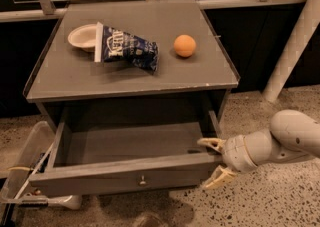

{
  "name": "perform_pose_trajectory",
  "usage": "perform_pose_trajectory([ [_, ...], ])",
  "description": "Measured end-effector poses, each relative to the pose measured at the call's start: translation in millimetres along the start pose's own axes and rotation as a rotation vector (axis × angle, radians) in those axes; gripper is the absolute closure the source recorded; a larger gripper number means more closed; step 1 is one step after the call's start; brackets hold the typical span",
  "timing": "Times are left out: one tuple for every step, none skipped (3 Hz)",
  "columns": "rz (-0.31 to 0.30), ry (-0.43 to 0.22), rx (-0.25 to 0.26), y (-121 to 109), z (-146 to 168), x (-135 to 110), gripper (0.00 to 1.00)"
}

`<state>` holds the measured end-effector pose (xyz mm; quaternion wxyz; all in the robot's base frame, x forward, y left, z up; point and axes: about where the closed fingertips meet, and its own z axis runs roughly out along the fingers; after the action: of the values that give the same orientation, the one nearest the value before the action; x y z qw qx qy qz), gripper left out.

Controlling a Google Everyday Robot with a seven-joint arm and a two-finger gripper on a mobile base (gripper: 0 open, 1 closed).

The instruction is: Open top drawer

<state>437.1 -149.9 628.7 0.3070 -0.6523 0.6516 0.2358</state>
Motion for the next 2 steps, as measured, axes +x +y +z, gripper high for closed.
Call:
perform_pose_trajectory([
  [0.000,0.000,0.000,-0.8,-2.8,-2.9,0.56],
  [0.007,0.029,0.016,27.8,-30.1,-2.0,0.78],
])
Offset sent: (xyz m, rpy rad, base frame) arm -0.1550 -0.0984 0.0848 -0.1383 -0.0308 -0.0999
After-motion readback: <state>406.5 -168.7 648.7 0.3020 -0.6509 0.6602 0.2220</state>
